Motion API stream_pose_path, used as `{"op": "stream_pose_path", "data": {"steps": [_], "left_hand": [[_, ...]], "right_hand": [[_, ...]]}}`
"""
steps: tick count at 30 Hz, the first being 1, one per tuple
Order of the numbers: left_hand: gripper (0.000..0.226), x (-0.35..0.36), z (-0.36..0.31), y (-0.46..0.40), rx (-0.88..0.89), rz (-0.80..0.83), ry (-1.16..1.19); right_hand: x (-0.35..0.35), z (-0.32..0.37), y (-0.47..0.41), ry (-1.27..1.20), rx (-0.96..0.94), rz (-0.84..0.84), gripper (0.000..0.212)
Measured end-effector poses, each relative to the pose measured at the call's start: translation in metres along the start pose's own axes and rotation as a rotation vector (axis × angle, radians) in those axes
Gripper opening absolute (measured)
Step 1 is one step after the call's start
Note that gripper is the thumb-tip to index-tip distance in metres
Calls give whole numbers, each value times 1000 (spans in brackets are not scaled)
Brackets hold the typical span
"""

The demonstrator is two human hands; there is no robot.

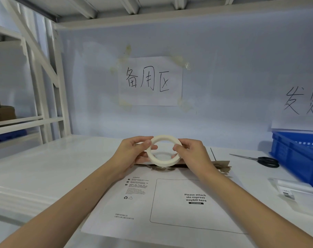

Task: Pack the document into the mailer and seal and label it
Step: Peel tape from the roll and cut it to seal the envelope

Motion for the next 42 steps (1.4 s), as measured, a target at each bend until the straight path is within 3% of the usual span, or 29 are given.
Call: {"op": "stream_pose_path", "data": {"steps": [8,16,21,27,31,35,42], "left_hand": [[17,-13,-5,-2,50,-112,-15],[10,1,-8,3,21,-2,36],[7,10,-8,6,3,74,42],[7,12,-14,5,63,117,57],[26,30,-8,12,-37,338,176],[26,45,-4,25,-156,529,247],[27,52,-3,34,-199,663,227]], "right_hand": [[4,4,6,-55,28,42,14],[0,7,8,36,-6,4,15],[-5,19,11,197,-129,-37,11],[9,38,23,254,-308,48,8],[9,61,38,509,-545,-32,13],[10,71,43,697,-683,-112,11],[17,77,48,890,-820,-192,12]]}}
Point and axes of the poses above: each hand's wrist, its own y-axis away from the middle knuckle, its own x-axis out of the palm, z = x × y, the point moved 9 cm from there along -y, towards the middle knuckle, and after that the axes turned 4 degrees about x, right-handed, at the moved point
